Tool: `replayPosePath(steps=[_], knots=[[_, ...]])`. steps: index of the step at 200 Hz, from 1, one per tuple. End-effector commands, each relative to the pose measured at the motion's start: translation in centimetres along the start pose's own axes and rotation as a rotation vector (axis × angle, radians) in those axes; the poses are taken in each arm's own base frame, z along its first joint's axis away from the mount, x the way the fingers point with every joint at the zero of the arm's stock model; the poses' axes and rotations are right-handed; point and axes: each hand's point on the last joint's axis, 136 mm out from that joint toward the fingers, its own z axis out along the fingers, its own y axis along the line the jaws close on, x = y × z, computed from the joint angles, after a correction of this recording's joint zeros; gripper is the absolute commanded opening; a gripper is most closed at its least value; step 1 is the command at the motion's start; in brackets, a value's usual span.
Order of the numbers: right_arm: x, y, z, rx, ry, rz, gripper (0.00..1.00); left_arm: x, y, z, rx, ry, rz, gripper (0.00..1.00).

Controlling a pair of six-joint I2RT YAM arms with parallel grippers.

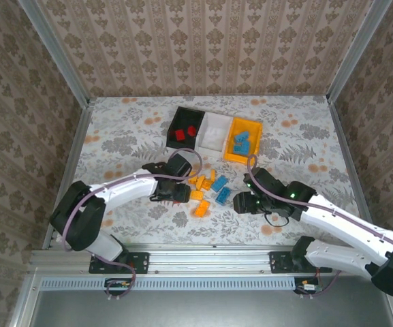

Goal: Sort the legos into containers by color

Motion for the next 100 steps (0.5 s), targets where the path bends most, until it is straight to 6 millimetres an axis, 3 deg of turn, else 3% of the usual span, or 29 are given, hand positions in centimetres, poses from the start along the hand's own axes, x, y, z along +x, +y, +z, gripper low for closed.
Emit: replayPosePath(steps=[1, 56, 100], knots=[[-0.4, -0.3, 1.1, 0.002, 0.009, -0.032, 0.59, -0.9, -0.2, 0.4, -0.022, -0.008, -0.038, 0.61], [-1.4, -1.5, 2.8, -0.023, 0.054, -0.002, 0.6, -0.9, -0.9, 3.1, -0.039, 0.059, -0.047, 0.56], [-2.0, -1.6, 3.5, -0.035, 0.098, -0.019, 0.59, -0.7, -0.8, 3.2, -0.052, 0.057, -0.065, 0.4]])
